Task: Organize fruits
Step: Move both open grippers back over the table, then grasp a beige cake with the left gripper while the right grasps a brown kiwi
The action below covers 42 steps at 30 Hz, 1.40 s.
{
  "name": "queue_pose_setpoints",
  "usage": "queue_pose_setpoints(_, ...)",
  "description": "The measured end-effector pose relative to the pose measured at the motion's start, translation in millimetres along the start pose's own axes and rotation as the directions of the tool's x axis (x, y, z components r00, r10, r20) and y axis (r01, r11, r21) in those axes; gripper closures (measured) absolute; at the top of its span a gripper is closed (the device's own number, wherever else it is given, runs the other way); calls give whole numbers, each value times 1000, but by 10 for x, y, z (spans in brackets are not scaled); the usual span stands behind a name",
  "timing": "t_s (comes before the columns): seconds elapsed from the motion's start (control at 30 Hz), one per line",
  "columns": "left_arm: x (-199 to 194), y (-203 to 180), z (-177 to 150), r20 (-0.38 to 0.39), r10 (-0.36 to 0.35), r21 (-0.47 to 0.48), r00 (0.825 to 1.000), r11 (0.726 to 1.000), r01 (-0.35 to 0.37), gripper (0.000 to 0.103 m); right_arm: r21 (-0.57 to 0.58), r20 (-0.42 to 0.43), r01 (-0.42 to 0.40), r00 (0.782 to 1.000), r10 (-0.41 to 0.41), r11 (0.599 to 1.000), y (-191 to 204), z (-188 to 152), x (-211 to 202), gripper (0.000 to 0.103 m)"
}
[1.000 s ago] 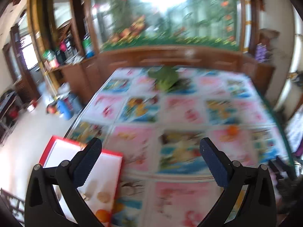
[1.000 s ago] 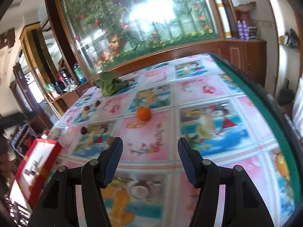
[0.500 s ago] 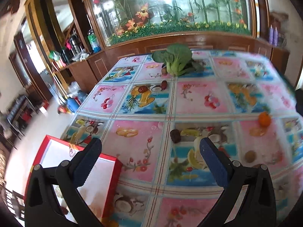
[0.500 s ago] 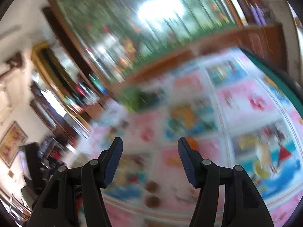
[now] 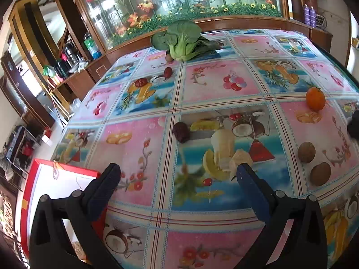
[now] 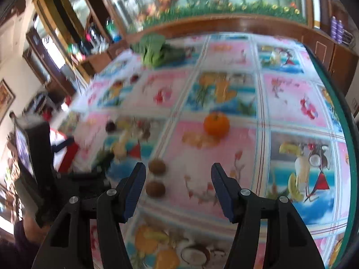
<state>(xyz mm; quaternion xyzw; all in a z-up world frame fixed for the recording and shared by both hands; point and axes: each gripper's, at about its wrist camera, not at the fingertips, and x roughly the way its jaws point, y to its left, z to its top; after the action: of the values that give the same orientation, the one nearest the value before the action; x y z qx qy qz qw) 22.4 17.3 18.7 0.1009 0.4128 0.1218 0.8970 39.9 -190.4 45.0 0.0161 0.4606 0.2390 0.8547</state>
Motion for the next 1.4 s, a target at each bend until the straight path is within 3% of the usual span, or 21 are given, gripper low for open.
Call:
queue_pose_setpoints(0.1, 17, -8, 47, 1, -8, -5, 1000, 1000, 8, 0, -41, -58, 2, 998, -4, 999, 9, -60, 39, 42)
queue_pose_setpoints(0.27, 8, -57, 46, 7, -76, 9, 997, 997, 76, 0, -109, -72, -27, 997, 19, 994, 121, -115, 45, 42)
queue_pose_setpoints(0.43, 24, -134, 19, 10, -132, 27, 991, 991, 131, 0, -209, -86, -11, 996, -7, 978, 337, -164, 138, 44)
queue_pose_setpoints(0.57, 103, -139, 1, -7, -166, 16, 986, 986, 166, 0, -206, -79, -10, 997, -7, 979, 346, -151, 180, 45)
queue_pose_setpoints(0.7, 166, -75, 18, -24, -212, -26, 977, 977, 211, 0, -206, -100, -4, 995, -17, 979, 365, -150, 269, 58)
queue_pose_setpoints(0.9, 224, -14, 28, -38, -236, -57, 971, 971, 234, 1, -204, -130, 26, 990, -54, 979, 362, -166, 396, 67)
queue_pose_setpoints(0.97, 237, -7, 25, -41, -238, -62, 970, 970, 235, 2, -198, -129, 16, 991, -42, 980, 366, -161, 397, 71)
queue_pose_setpoints(1.4, 279, 9, 82, -32, -310, -87, 950, 948, 307, 21, -207, -115, 36, 992, -60, 978, 416, -171, 406, 72)
